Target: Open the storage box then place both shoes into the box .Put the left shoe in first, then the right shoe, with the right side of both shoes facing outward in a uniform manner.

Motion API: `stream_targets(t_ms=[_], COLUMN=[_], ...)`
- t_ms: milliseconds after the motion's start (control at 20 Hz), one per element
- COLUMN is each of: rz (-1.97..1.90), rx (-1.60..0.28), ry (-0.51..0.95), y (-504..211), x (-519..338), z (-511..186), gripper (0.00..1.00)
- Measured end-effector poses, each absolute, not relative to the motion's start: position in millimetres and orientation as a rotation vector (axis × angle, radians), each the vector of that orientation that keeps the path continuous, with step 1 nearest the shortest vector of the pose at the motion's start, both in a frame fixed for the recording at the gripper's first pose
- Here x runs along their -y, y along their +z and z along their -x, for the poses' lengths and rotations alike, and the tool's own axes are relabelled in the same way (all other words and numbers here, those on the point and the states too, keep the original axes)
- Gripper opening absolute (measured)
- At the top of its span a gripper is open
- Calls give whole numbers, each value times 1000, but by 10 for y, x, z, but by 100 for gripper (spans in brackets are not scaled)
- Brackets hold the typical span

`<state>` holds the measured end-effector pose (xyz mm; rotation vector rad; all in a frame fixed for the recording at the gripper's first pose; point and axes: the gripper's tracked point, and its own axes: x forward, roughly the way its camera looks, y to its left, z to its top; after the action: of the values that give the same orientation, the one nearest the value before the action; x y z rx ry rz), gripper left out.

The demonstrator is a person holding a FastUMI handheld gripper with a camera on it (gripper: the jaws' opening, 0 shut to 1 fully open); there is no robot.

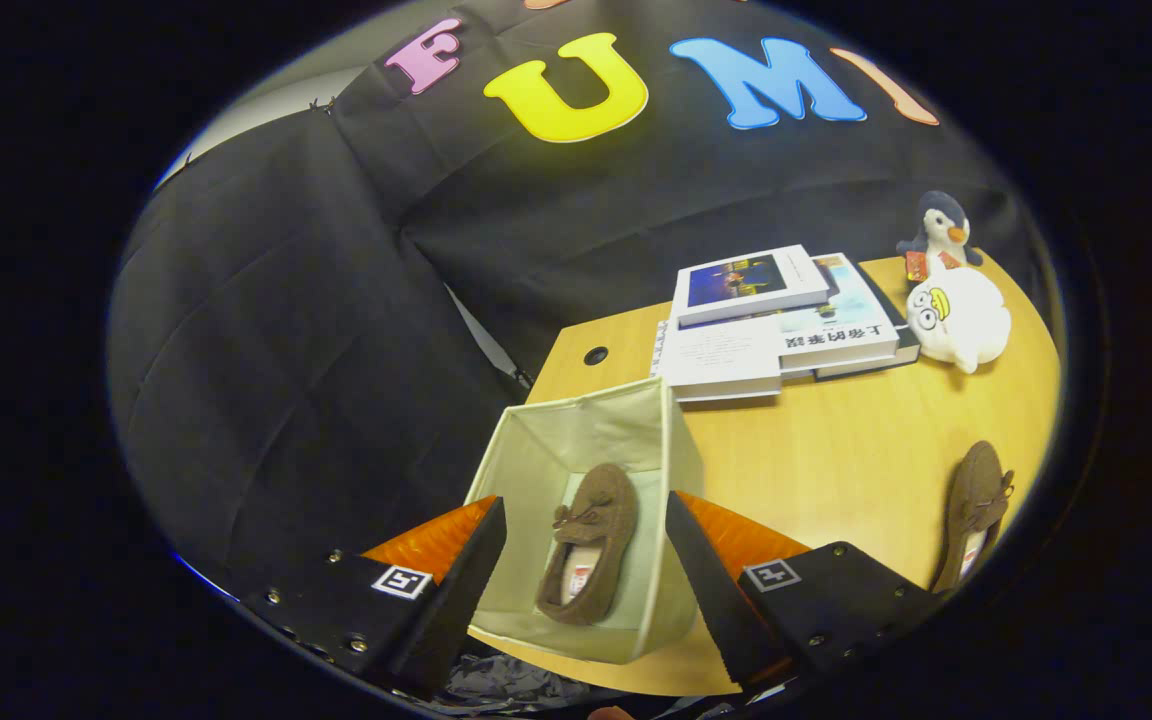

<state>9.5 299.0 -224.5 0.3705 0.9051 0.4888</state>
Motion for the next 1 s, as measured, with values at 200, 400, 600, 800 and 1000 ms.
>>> stream_targets(t_ms=[200,400,600,800,1000], rz=[-324,-268,-233,-169,-146], rx=[-893,-883,-889,-904,-942], ry=[434,361,293,243,214], y=[-2264,-2323,-2435,-2613,-2822], x=[-2341,-1681,-1119,-676,-308], z=[-124,-132,-119,-56,68], gripper=[98,98,98,98,98])
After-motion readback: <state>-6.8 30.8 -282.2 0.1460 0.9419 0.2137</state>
